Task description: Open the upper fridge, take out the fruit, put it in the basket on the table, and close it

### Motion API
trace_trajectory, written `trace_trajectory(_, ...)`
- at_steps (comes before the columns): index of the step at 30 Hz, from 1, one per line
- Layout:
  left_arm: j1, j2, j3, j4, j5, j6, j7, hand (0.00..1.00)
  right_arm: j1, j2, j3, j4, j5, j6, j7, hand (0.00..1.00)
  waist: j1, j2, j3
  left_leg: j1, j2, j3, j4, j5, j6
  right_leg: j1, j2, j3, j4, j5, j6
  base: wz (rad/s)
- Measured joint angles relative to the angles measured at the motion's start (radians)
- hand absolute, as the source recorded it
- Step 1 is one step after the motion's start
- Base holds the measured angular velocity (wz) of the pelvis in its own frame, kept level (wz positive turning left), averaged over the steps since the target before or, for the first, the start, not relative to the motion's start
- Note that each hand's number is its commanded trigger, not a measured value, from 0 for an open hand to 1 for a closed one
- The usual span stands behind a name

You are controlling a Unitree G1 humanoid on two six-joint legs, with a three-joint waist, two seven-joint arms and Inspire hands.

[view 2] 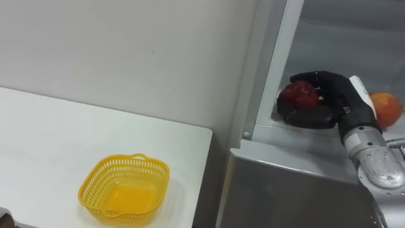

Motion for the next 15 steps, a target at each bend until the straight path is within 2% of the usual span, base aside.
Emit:
trace_trajectory(11, -0.006, 0.003, -0.021, 0.0, -0.017, 0.004, 0.002, 0.0, -0.006, -0.002, 0.003, 0.0, 0.007, 0.001, -0.002, 1.0, 0.0, 0.004, -0.0012, -0.005, 0.0, 0.0, 0.001, 0.0, 0.0, -0.012, -0.001, 0.001, 0.014, 0.0, 0.0, 0.0)
trace_trajectory(15, -0.008, 0.002, -0.022, -0.002, -0.017, 0.002, 0.002, 0.0, -0.006, -0.001, 0.002, 0.0, 0.01, 0.001, -0.007, 1.0, 0.001, -0.001, -0.0044, -0.005, 0.0, 0.001, 0.001, 0.0, 0.0, -0.013, -0.001, 0.0, 0.014, 0.0, 0.0, 0.0)
